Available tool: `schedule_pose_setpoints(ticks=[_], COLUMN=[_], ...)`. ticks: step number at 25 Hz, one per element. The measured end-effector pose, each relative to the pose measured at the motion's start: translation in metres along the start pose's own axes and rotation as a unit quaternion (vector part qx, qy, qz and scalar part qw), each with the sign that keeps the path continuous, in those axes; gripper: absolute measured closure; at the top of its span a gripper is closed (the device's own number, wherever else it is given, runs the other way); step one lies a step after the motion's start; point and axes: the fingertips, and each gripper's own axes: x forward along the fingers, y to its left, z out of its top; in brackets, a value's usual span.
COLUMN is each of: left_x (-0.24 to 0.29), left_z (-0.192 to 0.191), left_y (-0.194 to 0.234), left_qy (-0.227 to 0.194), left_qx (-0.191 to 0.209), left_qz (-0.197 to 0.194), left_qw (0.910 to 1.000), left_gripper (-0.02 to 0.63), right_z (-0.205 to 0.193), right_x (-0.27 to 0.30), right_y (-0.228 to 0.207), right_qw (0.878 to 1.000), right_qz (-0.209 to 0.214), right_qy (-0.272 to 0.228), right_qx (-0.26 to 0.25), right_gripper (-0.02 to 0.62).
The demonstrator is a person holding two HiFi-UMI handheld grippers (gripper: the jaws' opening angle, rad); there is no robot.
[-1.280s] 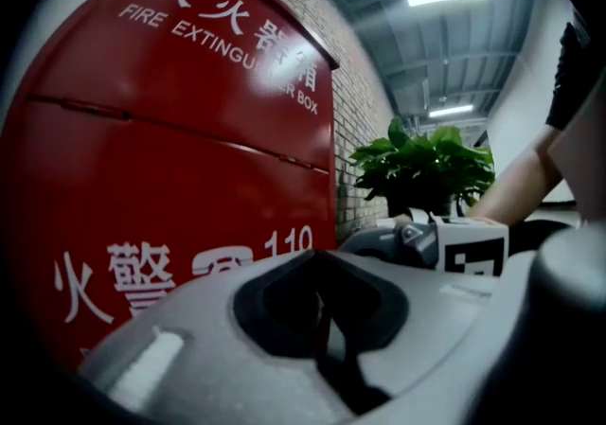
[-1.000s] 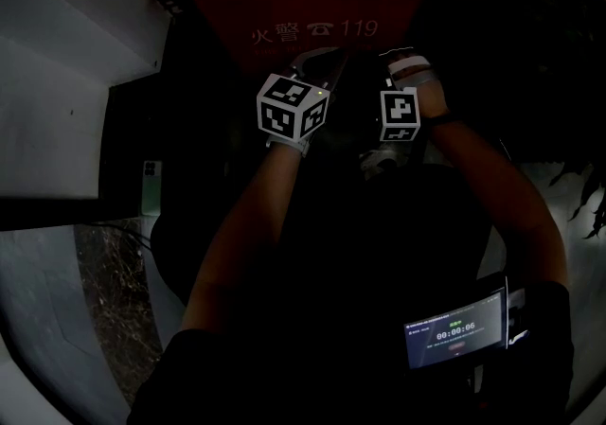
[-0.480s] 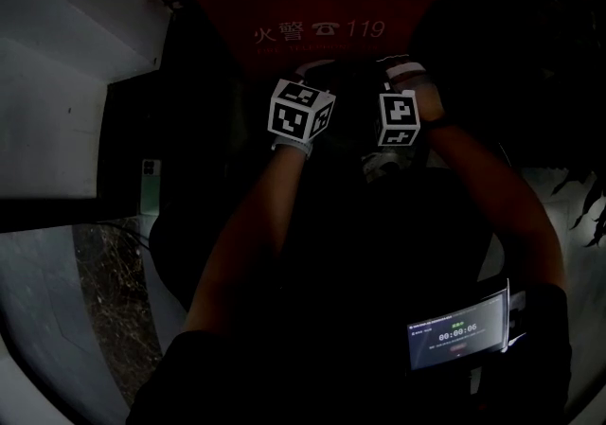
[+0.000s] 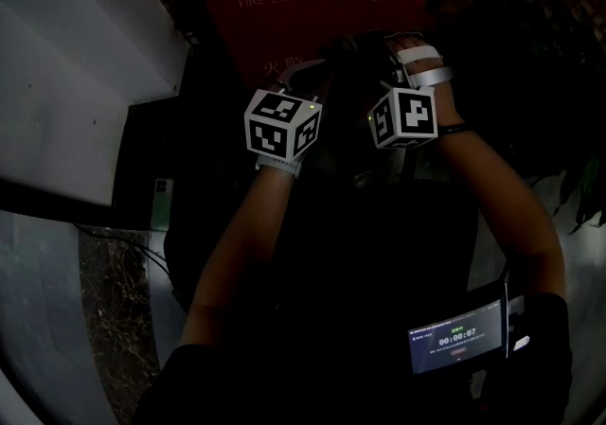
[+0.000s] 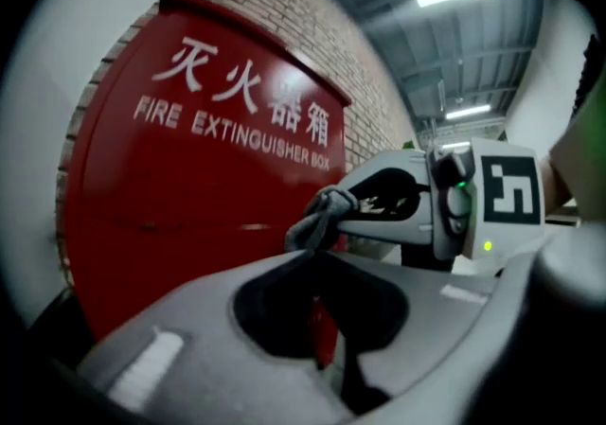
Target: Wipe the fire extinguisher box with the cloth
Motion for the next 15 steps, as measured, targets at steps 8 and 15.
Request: schedule_pose_setpoints(ticks=[8,15], left_x=[-0.014,-0.018], left_z=[0.121,0.143], left_y=[-0.012,-0.015], left_qy=[-0.058,-0.076], left_qx=[0.051,0.050], left_qz=[0.019,0.017], left_qw=[0.9968,0.9957], left_gripper=[0.603,0.603], right_z=[0.033,0.030], right_x=[-0.034,-0.032], right_y=[-0.152,-0.213], right_qw=[0.989,0.980], right_qz=[-0.141,-0.193], right_qy=[-0.011,0.014], right_qx=[-0.032,-0.048], right_gripper=[0.548,0.548])
